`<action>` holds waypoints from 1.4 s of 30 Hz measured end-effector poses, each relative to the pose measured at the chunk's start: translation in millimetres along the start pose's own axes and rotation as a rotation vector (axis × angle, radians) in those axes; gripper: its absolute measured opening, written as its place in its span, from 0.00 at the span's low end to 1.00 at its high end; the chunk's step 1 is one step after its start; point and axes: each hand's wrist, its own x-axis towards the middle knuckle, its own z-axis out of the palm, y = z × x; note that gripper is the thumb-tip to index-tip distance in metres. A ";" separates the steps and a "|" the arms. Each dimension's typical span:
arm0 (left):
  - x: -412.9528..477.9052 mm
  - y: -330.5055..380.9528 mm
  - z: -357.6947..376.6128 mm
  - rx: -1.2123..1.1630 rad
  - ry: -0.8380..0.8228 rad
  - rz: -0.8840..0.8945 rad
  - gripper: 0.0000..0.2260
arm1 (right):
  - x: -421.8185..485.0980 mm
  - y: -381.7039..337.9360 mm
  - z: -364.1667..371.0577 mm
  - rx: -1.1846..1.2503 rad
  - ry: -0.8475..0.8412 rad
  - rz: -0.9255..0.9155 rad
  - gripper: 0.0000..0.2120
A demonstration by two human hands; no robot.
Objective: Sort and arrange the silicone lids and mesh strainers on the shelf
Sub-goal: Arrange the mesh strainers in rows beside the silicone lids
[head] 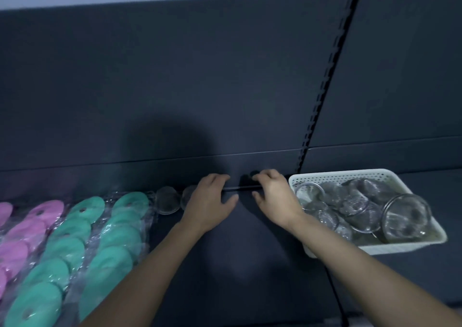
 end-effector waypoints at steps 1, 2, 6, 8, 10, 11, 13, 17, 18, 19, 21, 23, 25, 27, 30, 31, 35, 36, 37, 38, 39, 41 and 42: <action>2.3 9.3 5.0 -0.012 -0.011 0.008 0.22 | -3.6 8.3 -8.6 -0.005 0.022 0.008 0.17; 4.7 18.5 10.3 -0.023 -0.017 0.020 0.22 | -7.7 16.4 -17.0 -0.011 0.040 0.015 0.16; 13.6 55.7 31.9 -0.033 -0.039 0.111 0.20 | -23.9 55.1 -44.0 -0.053 0.075 0.062 0.12; 17.5 74.0 42.0 -0.035 -0.053 0.162 0.20 | -32.1 77.0 -56.2 -0.103 0.065 0.099 0.11; 22.7 90.7 51.5 -0.039 -0.070 0.207 0.18 | -39.3 96.7 -68.2 -0.174 0.019 0.143 0.08; 25.7 98.8 56.2 -0.038 -0.084 0.227 0.18 | -42.1 106.3 -73.4 -0.216 -0.004 0.157 0.09; 32.0 113.4 64.4 -0.035 -0.136 0.234 0.18 | -46.8 120.1 -84.6 -0.271 -0.045 0.189 0.14; 42.0 134.4 84.0 0.039 -0.313 0.252 0.22 | -48.8 135.7 -98.9 -0.245 -0.173 0.197 0.23; 43.2 138.0 88.6 0.082 -0.358 0.244 0.23 | -47.8 136.3 -101.1 -0.239 -0.227 0.194 0.25; 43.9 141.3 92.4 0.134 -0.393 0.235 0.24 | -46.2 137.4 -102.1 -0.224 -0.264 0.184 0.25; 44.9 144.9 98.5 0.236 -0.424 0.218 0.25 | -43.5 138.4 -103.4 -0.177 -0.277 0.179 0.23; 45.0 146.8 102.0 0.273 -0.435 0.200 0.25 | -42.7 138.7 -105.4 -0.136 -0.242 0.187 0.20; 44.9 147.4 103.5 0.254 -0.438 0.186 0.25 | -42.8 139.6 -107.0 -0.122 -0.174 0.203 0.18; 44.4 147.7 102.9 0.179 -0.413 0.169 0.25 | -43.9 140.1 -109.6 -0.080 -0.094 0.218 0.21; 43.1 148.6 95.4 0.011 -0.331 0.124 0.27 | -46.1 137.5 -116.0 0.016 0.000 0.228 0.30; 42.3 148.4 92.0 -0.037 -0.306 0.117 0.27 | -46.9 135.1 -118.5 0.046 0.029 0.222 0.32; 34.6 144.0 73.5 -0.188 -0.181 0.129 0.27 | -50.2 117.8 -124.4 0.152 0.157 0.211 0.33; 31.6 140.6 67.5 -0.215 -0.140 0.121 0.27 | -50.5 112.1 -123.8 0.171 0.187 0.207 0.33; 28.4 135.9 61.1 -0.234 -0.103 0.110 0.28 | -50.3 106.0 -121.9 0.193 0.211 0.202 0.33; 24.7 130.6 54.2 -0.241 -0.071 0.102 0.28 | -50.2 99.4 -119.2 0.217 0.221 0.201 0.33; 20.7 124.4 47.2 -0.237 -0.047 0.094 0.29 | -50.1 91.9 -116.1 0.237 0.227 0.196 0.33; 11.7 109.9 33.4 -0.214 -0.017 0.070 0.29 | -49.5 75.3 -108.1 0.257 0.223 0.182 0.33; 6.8 102.2 27.0 -0.197 -0.010 0.049 0.29 | -49.0 66.4 -103.6 0.263 0.216 0.172 0.33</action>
